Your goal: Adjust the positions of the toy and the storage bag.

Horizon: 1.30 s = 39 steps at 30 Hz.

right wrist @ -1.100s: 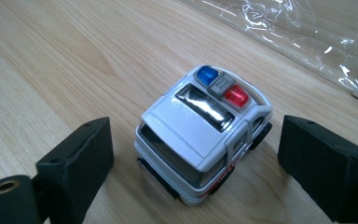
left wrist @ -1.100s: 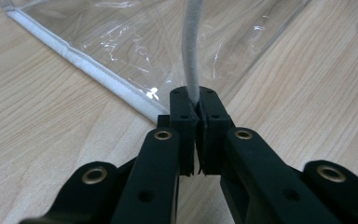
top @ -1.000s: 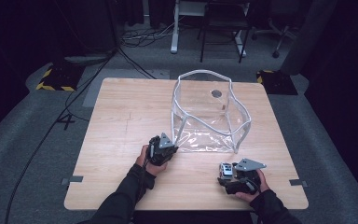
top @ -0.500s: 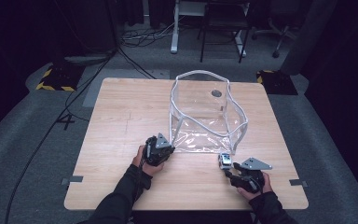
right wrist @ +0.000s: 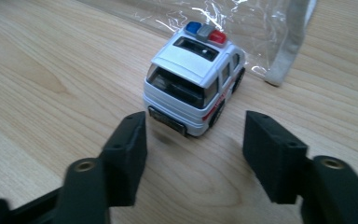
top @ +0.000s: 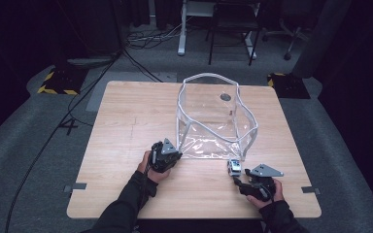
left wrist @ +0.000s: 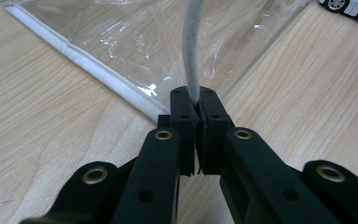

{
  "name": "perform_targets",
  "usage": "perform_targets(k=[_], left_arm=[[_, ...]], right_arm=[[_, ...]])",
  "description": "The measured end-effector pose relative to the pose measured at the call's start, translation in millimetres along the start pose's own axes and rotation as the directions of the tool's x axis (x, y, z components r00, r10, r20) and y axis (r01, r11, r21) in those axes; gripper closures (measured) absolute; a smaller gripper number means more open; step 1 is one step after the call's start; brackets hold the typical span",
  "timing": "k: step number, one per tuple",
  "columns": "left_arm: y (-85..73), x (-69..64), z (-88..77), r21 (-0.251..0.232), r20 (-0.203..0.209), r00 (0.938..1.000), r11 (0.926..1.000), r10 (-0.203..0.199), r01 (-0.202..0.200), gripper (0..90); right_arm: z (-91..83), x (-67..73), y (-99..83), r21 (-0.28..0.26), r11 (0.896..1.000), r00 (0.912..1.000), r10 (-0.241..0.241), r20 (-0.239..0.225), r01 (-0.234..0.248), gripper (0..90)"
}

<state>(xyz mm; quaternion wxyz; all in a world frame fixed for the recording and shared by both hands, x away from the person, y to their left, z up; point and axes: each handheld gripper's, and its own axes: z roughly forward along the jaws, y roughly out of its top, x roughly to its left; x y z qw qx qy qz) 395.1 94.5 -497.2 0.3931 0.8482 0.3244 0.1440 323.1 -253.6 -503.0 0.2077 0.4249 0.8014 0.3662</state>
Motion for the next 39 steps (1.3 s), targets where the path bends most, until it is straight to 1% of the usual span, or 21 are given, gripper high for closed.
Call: perform_targets(k=[3, 4, 5, 6, 11, 13, 15, 16, 19, 20, 23, 24, 25, 27, 28, 29, 32, 33, 35, 38, 39], left_arm=[[-0.2, 0.3, 0.2, -0.002, 0.005, 1.0000, 1.0000, -0.003, 0.003, 86.9], [-0.2, 0.3, 0.2, -0.002, 0.005, 1.0000, 1.0000, -0.003, 0.003, 86.9], [-0.1, 0.1, 0.3, -0.001, 0.003, 1.0000, 1.0000, -0.003, 0.003, 86.9], [-0.3, 0.2, 0.5, -0.003, 0.004, 1.0000, 1.0000, -0.004, 0.004, 86.9], [-0.4, 0.2, 0.5, -0.004, 0.004, 1.0000, 1.0000, -0.002, 0.002, 86.9], [-0.5, 0.0, 0.6, -0.004, 0.003, 1.0000, 1.0000, -0.002, 0.002, 86.9], [-0.5, 0.1, 0.5, -0.005, 0.002, 1.0000, 1.0000, 0.000, 0.000, 86.9], [-0.5, -0.1, 0.5, -0.005, 0.000, 1.0000, 1.0000, 0.001, -0.001, 86.9], [-0.4, -0.3, 0.7, -0.006, -0.001, 1.0000, 1.0000, 0.005, -0.005, 86.9], [-0.6, -0.2, 0.8, -0.007, 0.002, 1.0000, 1.0000, 0.001, -0.001, 86.9], [-0.4, 0.5, 0.4, -0.003, 0.005, 1.0000, 1.0000, 0.005, -0.005, 86.9], [-0.3, 0.5, 0.4, -0.003, 0.005, 1.0000, 1.0000, 0.006, -0.006, 86.9], [-0.3, 0.6, 0.3, -0.001, 0.006, 1.0000, 1.0000, 0.008, -0.008, 86.9], [-0.3, 1.1, 0.2, -0.001, 0.009, 0.9999, 1.0000, 0.009, -0.009, 86.9], [-0.3, 1.3, 0.0, 0.000, 0.011, 0.9999, 1.0000, 0.009, -0.009, 86.9], [-0.3, 1.3, 0.0, 0.000, 0.011, 0.9999, 0.9999, 0.011, -0.011, 86.9], [-0.4, 2.2, -0.5, 0.001, 0.010, 0.9998, 0.9998, 0.018, -0.018, 86.9], [-0.7, 2.1, -0.5, -0.001, 0.015, 0.9998, 1.0000, 0.010, -0.010, 86.9], [-1.5, 3.3, -1.7, 0.002, 0.014, 0.9998, 0.9999, 0.011, -0.011, 86.9], [-3.0, 4.7, -3.3, 0.004, 0.018, 0.9998, 1.0000, 0.006, -0.006, 86.9], [-3.3, 5.6, -4.7, 0.006, 0.006, 0.9998, 0.9998, 0.017, -0.017, 86.9]], right_arm=[[3.5, 2.9, 3.2, 0.005, 1.000, 1.0000, -0.004, 0.004, 0.004, 34.9], [7.3, 4.6, 6.5, 0.008, 1.000, 0.9999, 0.013, 0.002, -0.013, 34.3], [7.3, 4.6, 6.5, 0.008, 1.000, 0.9999, 0.013, 0.002, -0.013, 34.3], [10.4, 5.4, 9.1, 0.010, 1.000, 0.9999, 0.009, 0.012, -0.009, 33.9], [20.0, 10.0, 17.8, 0.015, 0.998, 0.9974, 0.055, 0.048, -0.055, 32.3], [22.1, 10.8, 19.7, 0.018, 0.998, 0.9963, 0.055, 0.066, -0.057, 32.1], [23.3, 11.4, 20.6, 0.010, 0.998, 0.9948, 0.060, 0.082, -0.061, 35.2], [22.6, 10.8, 20.2, 0.001, 0.997, 0.9929, 0.075, 0.092, -0.076, 39.4], [21.7, 9.2, 19.6, 0.005, 0.997, 0.9933, 0.072, 0.090, -0.073, 40.9], [20.7, 9.2, 19.1, 0.001, 0.997, 0.9929, 0.082, 0.086, -0.082, 44.4], [18.7, 8.1, 17.9, 0.002, 0.997, 0.9933, 0.080, 0.083, -0.081, 46.4], [17.8, 6.0, 16.9, -0.001, 0.998, 0.9953, 0.056, 0.080, -0.056, 46.5], [16.5, 4.0, 15.8, -0.001, 0.999, 0.9954, 0.052, 0.080, -0.052, 46.5], [14.1, -2.3, 13.4, 0.002, 0.998, 0.9971, 0.056, 0.052, -0.056, 46.6], [13.0, -3.4, 12.5, 0.002, 0.999, 0.9979, 0.045, 0.047, -0.045, 46.6], [11.1, -3.1, 11.0, 0.001, 0.999, 0.9977, 0.051, 0.045, -0.051, 46.6], [5.9, -6.6, 6.8, 0.004, 0.999, 0.9988, 0.037, 0.031, -0.037, 46.7], [4.1, -8.3, 4.8, 0.000, 1.000, 0.9992, 0.029, 0.027, -0.029, 46.7], [-1.0, -12.5, 1.6, 0.007, 0.999, 0.9988, 0.031, 0.038, -0.031, 46.7], [-7.9, -24.6, -3.7, 0.011, 0.998, 0.9968, 0.056, 0.057, -0.057, 46.6], [-9.7, -29.7, -5.5, 0.012, 0.998, 0.9956, 0.063, 0.069, -0.064, 46.6]])
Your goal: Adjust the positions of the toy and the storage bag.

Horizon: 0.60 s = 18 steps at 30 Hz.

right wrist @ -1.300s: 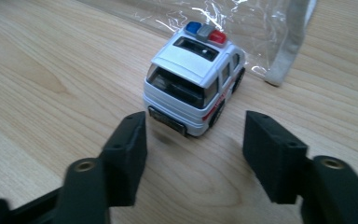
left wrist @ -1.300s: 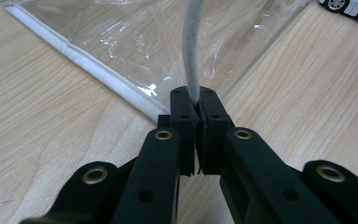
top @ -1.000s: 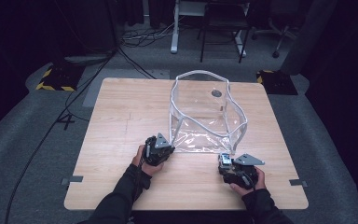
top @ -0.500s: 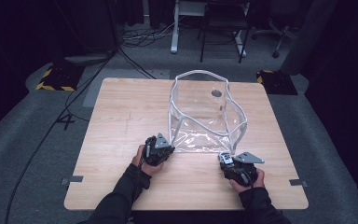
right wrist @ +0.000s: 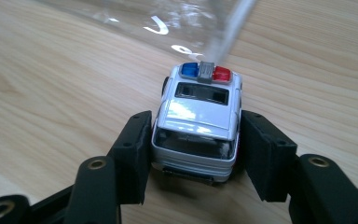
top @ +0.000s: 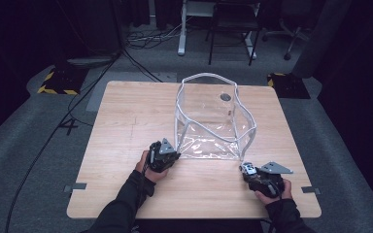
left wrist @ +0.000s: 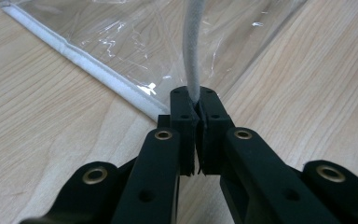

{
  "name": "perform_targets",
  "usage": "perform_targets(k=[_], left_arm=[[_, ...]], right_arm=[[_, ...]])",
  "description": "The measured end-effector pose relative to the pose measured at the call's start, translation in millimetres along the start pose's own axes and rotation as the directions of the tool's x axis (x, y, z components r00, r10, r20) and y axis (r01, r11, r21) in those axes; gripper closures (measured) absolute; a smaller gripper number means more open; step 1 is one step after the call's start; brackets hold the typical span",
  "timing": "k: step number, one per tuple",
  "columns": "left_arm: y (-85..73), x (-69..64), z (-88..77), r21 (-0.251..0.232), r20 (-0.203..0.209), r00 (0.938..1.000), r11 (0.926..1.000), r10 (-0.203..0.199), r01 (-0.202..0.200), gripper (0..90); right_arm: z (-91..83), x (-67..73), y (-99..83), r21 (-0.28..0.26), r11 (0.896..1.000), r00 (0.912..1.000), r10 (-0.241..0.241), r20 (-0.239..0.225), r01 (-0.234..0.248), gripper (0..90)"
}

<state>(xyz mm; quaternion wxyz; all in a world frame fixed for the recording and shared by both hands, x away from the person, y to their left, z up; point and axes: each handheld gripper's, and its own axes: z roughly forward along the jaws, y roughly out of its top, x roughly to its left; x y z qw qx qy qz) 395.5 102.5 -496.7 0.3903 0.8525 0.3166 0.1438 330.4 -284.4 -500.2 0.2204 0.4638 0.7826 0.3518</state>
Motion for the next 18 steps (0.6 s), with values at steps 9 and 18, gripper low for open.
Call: perform_targets(k=[9, 18], left_arm=[[-7.2, 3.1, -9.3, 0.010, 0.004, 0.9998, 0.9998, -0.017, 0.017, 86.9], [-13.8, 4.8, -16.5, 0.019, -0.007, 0.9999, 0.9998, -0.007, 0.008, 86.7]], right_arm=[[6.1, -28.3, 3.6, -0.009, 0.998, 0.9971, 0.057, 0.051, -0.057, 46.6], [21.7, -61.4, 16.0, -0.013, 0.997, 0.9947, 0.076, 0.070, -0.075, 46.6]])
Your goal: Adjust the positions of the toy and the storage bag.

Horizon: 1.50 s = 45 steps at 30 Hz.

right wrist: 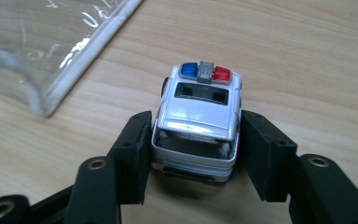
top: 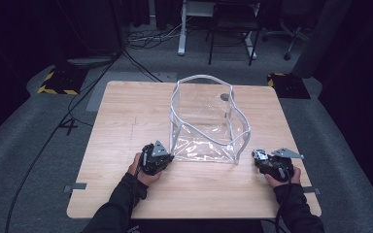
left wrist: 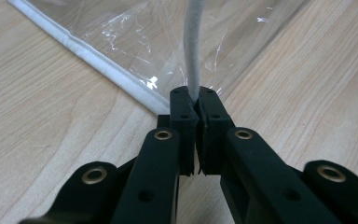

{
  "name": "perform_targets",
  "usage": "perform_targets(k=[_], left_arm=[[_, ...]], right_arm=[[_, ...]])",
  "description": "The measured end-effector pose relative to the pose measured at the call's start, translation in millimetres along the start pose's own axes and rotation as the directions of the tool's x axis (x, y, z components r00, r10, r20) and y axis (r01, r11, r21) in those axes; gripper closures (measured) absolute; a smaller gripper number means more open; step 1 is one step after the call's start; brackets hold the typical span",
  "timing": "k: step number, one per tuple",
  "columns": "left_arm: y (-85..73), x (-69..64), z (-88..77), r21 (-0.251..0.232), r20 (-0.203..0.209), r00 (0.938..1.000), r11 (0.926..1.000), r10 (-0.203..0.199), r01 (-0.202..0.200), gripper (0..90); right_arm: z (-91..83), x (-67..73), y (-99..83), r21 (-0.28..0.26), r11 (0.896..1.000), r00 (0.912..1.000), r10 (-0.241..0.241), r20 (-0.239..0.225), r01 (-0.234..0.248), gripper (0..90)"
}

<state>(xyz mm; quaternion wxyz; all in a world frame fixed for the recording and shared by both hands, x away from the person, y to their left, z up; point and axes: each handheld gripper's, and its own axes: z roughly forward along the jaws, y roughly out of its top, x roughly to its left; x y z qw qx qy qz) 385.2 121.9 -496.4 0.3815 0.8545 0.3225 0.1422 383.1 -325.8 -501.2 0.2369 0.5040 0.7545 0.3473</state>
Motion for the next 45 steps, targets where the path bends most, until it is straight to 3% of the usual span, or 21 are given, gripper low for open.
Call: perform_targets(k=[3, 8, 15, 26, 29, 31, 37, 41, 42, 43, 44, 45], left_arm=[[-1.0, -0.8, -0.3, 0.009, 0.014, 0.9998, 0.9999, -0.013, 0.013, 86.8], [-3.5, 0.2, -3.0, 0.004, 0.010, 0.9998, 0.9999, -0.015, 0.015, 87.1], [-12.3, 3.8, -11.9, 0.003, 0.047, 0.9987, 0.9998, -0.018, 0.018, 87.3], [-23.4, 5.0, -23.3, 0.009, 0.077, 0.9966, 0.9996, -0.028, 0.028, 87.1], [-27.9, 4.1, -25.0, 0.039, 0.067, 0.9977, 0.9993, -0.002, -0.001, 84.5], [-30.7, 3.1, -28.0, 0.041, 0.065, 0.9979, 0.9991, 0.003, -0.006, 78.9], [-42.8, 7.4, -41.2, 0.040, 0.040, 0.9991, 0.9992, -0.012, 0.011, 71.0], [-52.4, 13.4, -51.5, 0.046, -0.008, 0.9995, 0.9985, -0.031, 0.032, 55.2], [-54.5, 14.6, -53.7, 0.052, -0.030, 0.9984, 0.9974, -0.048, 0.049, 49.1], [-55.5, 16.4, -54.8, 0.056, -0.047, 0.9973, 0.9967, -0.056, 0.059, 35.9], [-56.7, 17.0, -55.3, 0.059, -0.051, 0.9962, 0.9955, -0.072, 0.074, 35.9], [-57.4, 17.9, -55.9, 0.061, -0.064, 0.9960, 0.9959, -0.063, 0.067, 30.3]], right_arm=[[7.8, -13.2, 6.4, -0.003, 1.000, 1.0000, 0.001, 0.000, -0.001, 46.6], [15.6, -23.5, 12.8, -0.004, 1.000, 1.0000, -0.003, -0.004, 0.003, 46.5], [26.7, -35.7, 22.1, -0.009, 1.000, 0.9994, -0.001, -0.033, 0.000, 46.5], [33.6, -42.0, 28.1, -0.009, 1.000, 0.9986, 0.016, -0.051, -0.017, 42.9], [33.6, -40.8, 27.4, -0.001, 1.000, 0.9996, -0.002, -0.029, 0.002, 34.0], [32.1, -37.1, 25.8, 0.014, 1.000, 0.9996, -0.017, -0.021, 0.017, 27.3], [31.7, -37.1, 24.7, 0.016, 1.000, 0.9995, -0.026, -0.019, 0.027, 24.6], [31.9, -37.1, 25.4, 0.021, 1.000, 0.9995, -0.022, -0.022, 0.023, 25.1], [32.2, -37.3, 25.5, 0.019, 1.000, 0.9995, -0.022, -0.024, 0.022, 26.5], [33.0, -38.8, 26.2, 0.010, 1.000, 0.9997, -0.016, -0.017, 0.016, 30.5], [33.0, -38.8, 26.2, 0.010, 1.000, 0.9997, -0.016, -0.017, 0.016, 30.5], [32.9, -38.9, 26.4, 0.010, 1.000, 0.9998, -0.010, -0.015, 0.010, 32.5]])
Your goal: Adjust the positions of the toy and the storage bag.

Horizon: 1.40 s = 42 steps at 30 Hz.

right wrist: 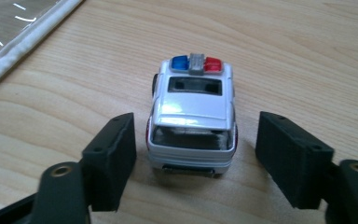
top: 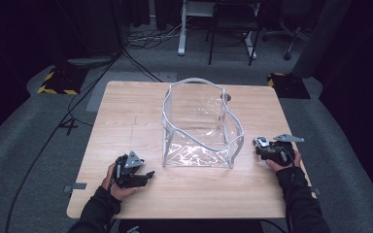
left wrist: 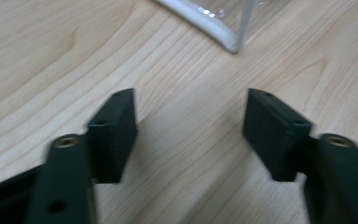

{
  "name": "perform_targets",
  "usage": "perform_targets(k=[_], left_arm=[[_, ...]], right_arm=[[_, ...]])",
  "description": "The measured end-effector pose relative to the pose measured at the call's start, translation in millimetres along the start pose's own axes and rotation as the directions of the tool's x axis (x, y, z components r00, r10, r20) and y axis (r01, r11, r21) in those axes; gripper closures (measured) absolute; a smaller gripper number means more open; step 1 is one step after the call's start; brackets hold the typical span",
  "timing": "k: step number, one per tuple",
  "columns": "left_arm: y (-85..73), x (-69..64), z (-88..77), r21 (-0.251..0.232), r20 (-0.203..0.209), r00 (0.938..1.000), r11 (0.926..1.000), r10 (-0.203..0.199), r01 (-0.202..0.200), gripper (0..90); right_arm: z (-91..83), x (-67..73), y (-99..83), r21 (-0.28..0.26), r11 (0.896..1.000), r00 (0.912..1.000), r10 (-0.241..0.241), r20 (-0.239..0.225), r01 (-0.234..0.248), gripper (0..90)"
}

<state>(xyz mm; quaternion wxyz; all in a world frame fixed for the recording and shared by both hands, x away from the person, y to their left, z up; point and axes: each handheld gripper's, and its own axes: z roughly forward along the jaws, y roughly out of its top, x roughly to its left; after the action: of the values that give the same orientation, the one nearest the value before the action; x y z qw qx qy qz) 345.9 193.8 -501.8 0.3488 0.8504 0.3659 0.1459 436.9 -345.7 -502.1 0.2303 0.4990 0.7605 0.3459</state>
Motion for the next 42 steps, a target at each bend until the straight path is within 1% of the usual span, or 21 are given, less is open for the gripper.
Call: perform_targets(k=[1, 2, 3, 4, 7, 8, 10, 11, 12, 13, 15, 19, 20, 21, 22, 23, 24, 27, 32, 36, 42], left_arm=[[-1.1, -0.1, -1.0, 0.015, 0.001, 1.0000, 0.9999, -0.007, 0.007, 25.7], [-1.9, 0.0, -0.9, 0.016, 0.009, 0.9999, 0.9998, -0.012, 0.012, 22.0], [-2.6, 0.4, -1.7, 0.028, 0.013, 0.9999, 0.9995, -0.011, 0.010, 18.3], [-3.4, 0.7, -2.7, 0.028, 0.001, 1.0000, 0.9996, -0.002, 0.002, 15.3], [-5.8, 1.2, -4.9, 0.029, 0.007, 0.9998, 0.9994, -0.016, 0.016, 15.0], [-7.1, 1.5, -5.6, 0.027, 0.008, 0.9999, 0.9996, -0.010, 0.010, 15.0], [-9.3, 2.2, -7.6, 0.029, 0.031, 0.9995, 0.9996, -0.004, 0.003, 15.0], [-10.2, 3.5, -9.6, 0.031, 0.018, 0.9998, 0.9994, 0.012, -0.013, 15.1], [-11.8, 2.7, -9.0, 0.018, 0.025, 0.9997, 0.9998, -0.003, 0.002, 15.1], [-11.8, 3.4, -10.2, 0.027, 0.026, 0.9997, 0.9996, 0.002, -0.003, 15.2], [-12.3, 3.1, -10.2, 0.026, 0.028, 0.9996, 0.9997, -0.005, 0.004, 15.2], [-11.9, 3.9, -10.4, 0.027, 0.023, 0.9997, 0.9996, 0.007, -0.007, 15.2], [-11.9, 4.0, -10.1, 0.026, 0.030, 0.9995, 0.9996, 0.005, -0.006, 15.2], [-11.8, 4.2, -10.0, 0.026, 0.030, 0.9995, 0.9996, 0.008, -0.009, 15.2], [-11.7, 4.2, -10.0, 0.027, 0.030, 0.9995, 0.9996, 0.008, -0.009, 15.2], [-11.8, 4.2, -10.0, 0.026, 0.030, 0.9995, 0.9996, 0.009, -0.009, 15.2], [-11.8, 4.1, -10.0, 0.026, 0.029, 0.9995, 0.9996, 0.008, -0.008, 15.2], [-11.7, 4.3, -10.0, 0.026, 0.031, 0.9995, 0.9996, 0.011, -0.012, 15.2], [-10.7, 5.0, -9.7, 0.033, 0.039, 0.9991, 0.9993, 0.015, -0.017, 15.2], [-10.6, 5.1, -9.3, 0.032, 0.041, 0.9991, 0.9994, 0.013, -0.014, 15.1], [-10.6, 5.1, -9.4, 0.032, 0.039, 0.9991, 0.9994, 0.014, -0.016, 15.1]], right_arm=[[0.3, 0.0, 0.1, -0.005, 1.000, 1.0000, 0.005, 0.001, -0.005, 34.9], [0.2, -0.7, 0.2, -0.009, 1.000, 1.0000, 0.007, 0.005, -0.007, 36.4], [0.1, -1.0, 0.2, -0.008, 1.000, 1.0000, 0.005, 0.004, -0.005, 37.4], [0.1, -0.8, 0.3, -0.010, 1.000, 1.0000, 0.007, -0.001, -0.007, 38.9], [-0.2, -0.1, 0.4, -0.016, 1.000, 0.9998, -0.010, -0.019, 0.010, 46.8], [-0.3, -0.7, 0.3, -0.016, 1.000, 0.9996, -0.025, -0.014, 0.024, 46.9], [-0.4, -0.8, 0.3, -0.016, 1.000, 0.9995, -0.026, -0.017, 0.025, 47.1], [-0.4, -0.9, 0.3, -0.017, 0.999, 0.9995, -0.027, -0.017, 0.027, 47.2], [-0.5, -0.3, 0.3, -0.019, 1.000, 0.9995, -0.023, -0.020, 0.022, 47.3], [-0.7, -0.3, 0.2, -0.018, 1.000, 0.9995, -0.024, -0.021, 0.024, 47.3], [-1.1, -0.8, 0.0, -0.019, 0.999, 0.9993, -0.027, -0.024, 0.027, 47.4], [-2.2, -0.7, -0.6, -0.025, 0.999, 0.9992, -0.025, -0.031, 0.025, 47.5], [-3.1, -1.0, -0.8, -0.031, 0.999, 0.9988, -0.031, -0.037, 0.030, 47.5], [-3.6, -0.8, -0.9, -0.039, 0.999, 0.9990, -0.024, -0.039, 0.023, 47.5], [-4.4, -2.1, -1.2, -0.044, 0.999, 0.9987, -0.033, -0.039, 0.032, 47.5], [-5.0, -1.3, -1.0, -0.048, 0.999, 0.9989, -0.018, -0.043, 0.016, 47.5], [-5.6, -2.7, -1.2, -0.055, 0.998, 0.9986, -0.029, -0.043, 0.027, 47.5], [-6.9, -2.9, -1.2, -0.068, 0.998, 0.9986, -0.021, -0.049, 0.018, 47.5], [-6.8, -1.7, -1.8, -0.070, 0.997, 0.9985, -0.031, -0.046, 0.028, 47.6], [-5.8, -3.2, -0.7, -0.080, 0.997, 0.9983, -0.019, -0.055, 0.015, 47.6], [-5.0, -5.0, 0.7, -0.087, 0.996, 0.9979, -0.015, -0.063, 0.009, 47.6]])
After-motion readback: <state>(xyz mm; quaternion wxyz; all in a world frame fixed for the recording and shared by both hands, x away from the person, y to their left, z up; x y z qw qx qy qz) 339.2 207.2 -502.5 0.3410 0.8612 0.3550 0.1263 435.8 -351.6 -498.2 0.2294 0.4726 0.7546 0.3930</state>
